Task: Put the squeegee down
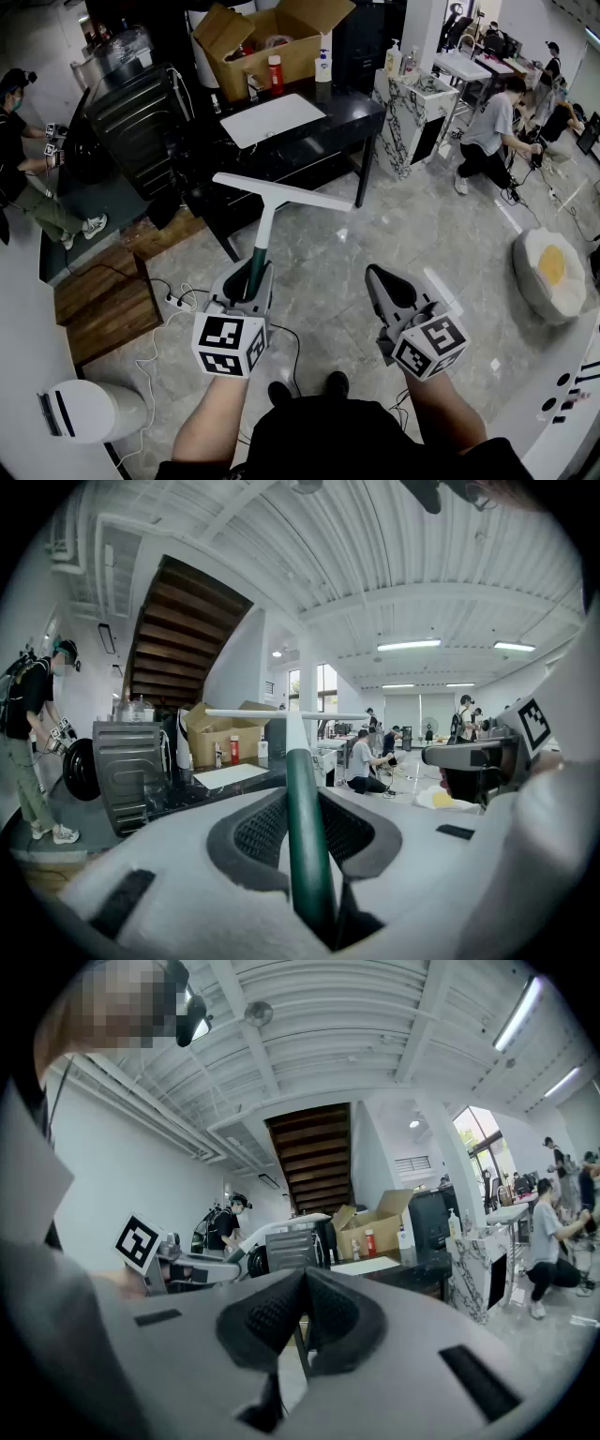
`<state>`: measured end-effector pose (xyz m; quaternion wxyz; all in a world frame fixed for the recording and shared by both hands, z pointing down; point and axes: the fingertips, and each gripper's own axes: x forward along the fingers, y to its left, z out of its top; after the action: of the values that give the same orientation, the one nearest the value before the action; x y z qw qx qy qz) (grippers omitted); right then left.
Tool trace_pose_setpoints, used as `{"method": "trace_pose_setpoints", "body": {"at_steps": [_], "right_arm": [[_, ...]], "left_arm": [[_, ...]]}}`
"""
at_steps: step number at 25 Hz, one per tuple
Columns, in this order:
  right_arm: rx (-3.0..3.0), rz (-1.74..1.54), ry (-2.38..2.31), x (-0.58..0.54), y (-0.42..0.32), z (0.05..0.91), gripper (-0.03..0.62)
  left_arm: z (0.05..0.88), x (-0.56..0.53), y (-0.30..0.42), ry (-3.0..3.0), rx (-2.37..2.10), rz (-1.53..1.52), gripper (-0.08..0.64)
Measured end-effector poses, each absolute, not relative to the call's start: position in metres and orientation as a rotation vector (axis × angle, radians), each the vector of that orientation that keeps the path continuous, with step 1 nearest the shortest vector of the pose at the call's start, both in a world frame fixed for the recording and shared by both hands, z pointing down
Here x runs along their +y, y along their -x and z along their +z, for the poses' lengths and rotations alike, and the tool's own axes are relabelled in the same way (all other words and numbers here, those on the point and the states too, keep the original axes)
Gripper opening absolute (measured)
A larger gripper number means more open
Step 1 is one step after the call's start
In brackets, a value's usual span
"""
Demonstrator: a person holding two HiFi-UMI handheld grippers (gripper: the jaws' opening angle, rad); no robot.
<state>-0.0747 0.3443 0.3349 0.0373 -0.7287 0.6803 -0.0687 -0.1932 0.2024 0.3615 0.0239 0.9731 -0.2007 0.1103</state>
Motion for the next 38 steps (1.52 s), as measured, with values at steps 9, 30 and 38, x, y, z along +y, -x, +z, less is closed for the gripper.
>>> {"method": "trace_pose_setpoints", "body": {"at_steps": [9,30,38], "right_arm": [[2.093,-0.173,2.24,0.333,0.069,0.328,0.003],[2.12,-0.262,2.069,0.371,0.028,0.34,0.005],[2.158,-0.295,2.035,0.353,0.021,0.343,0.006]], "left_arm": [[0.36,0.191,0.187,-3.011,-0.617,0.337,0.101],[0.366,0.235,0.144,-2.973,-0.689,0.331,0.101],[0.371,0.219,0.136,-2.954,-0.72,0.326,0.101]]}}
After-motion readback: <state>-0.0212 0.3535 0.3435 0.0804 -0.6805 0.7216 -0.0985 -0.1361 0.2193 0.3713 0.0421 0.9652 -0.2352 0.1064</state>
